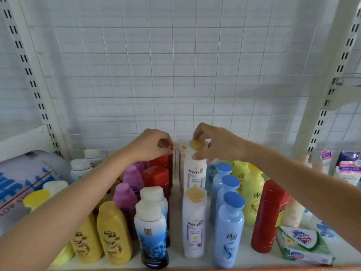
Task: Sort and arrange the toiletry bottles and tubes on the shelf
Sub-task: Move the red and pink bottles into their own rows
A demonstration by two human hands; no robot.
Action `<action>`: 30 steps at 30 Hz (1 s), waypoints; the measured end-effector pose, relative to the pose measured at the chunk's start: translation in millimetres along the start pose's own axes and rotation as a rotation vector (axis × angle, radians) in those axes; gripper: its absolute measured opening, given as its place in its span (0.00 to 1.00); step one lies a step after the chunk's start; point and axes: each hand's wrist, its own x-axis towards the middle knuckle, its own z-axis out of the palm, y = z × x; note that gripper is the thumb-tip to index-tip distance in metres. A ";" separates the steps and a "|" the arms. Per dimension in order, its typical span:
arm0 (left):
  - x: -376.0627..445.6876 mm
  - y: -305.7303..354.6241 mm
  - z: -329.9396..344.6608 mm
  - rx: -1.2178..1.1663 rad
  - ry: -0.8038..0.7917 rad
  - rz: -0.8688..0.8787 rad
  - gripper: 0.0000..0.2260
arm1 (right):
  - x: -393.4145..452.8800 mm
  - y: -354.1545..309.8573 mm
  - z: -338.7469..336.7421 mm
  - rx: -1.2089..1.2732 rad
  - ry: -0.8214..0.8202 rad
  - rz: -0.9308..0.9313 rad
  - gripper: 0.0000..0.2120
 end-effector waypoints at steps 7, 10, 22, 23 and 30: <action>-16.6 -8.3 -15.4 -0.105 0.077 0.008 0.07 | 11.0 15.5 34.2 -0.099 -0.214 0.072 0.16; -21.9 -13.9 -15.8 -0.130 0.080 0.006 0.08 | 11.6 20.2 44.1 -0.151 -0.253 0.087 0.15; -35.8 -37.7 -31.8 -0.069 -0.009 -0.028 0.09 | 18.9 0.1 36.7 -0.431 -0.330 0.027 0.17; -39.1 -42.2 -37.3 -0.052 -0.018 -0.037 0.08 | 19.5 -5.6 34.3 -0.486 -0.326 0.015 0.16; -75.0 -90.2 -74.2 0.073 -0.035 -0.166 0.06 | 35.3 -62.2 39.4 -0.519 -0.226 -0.161 0.13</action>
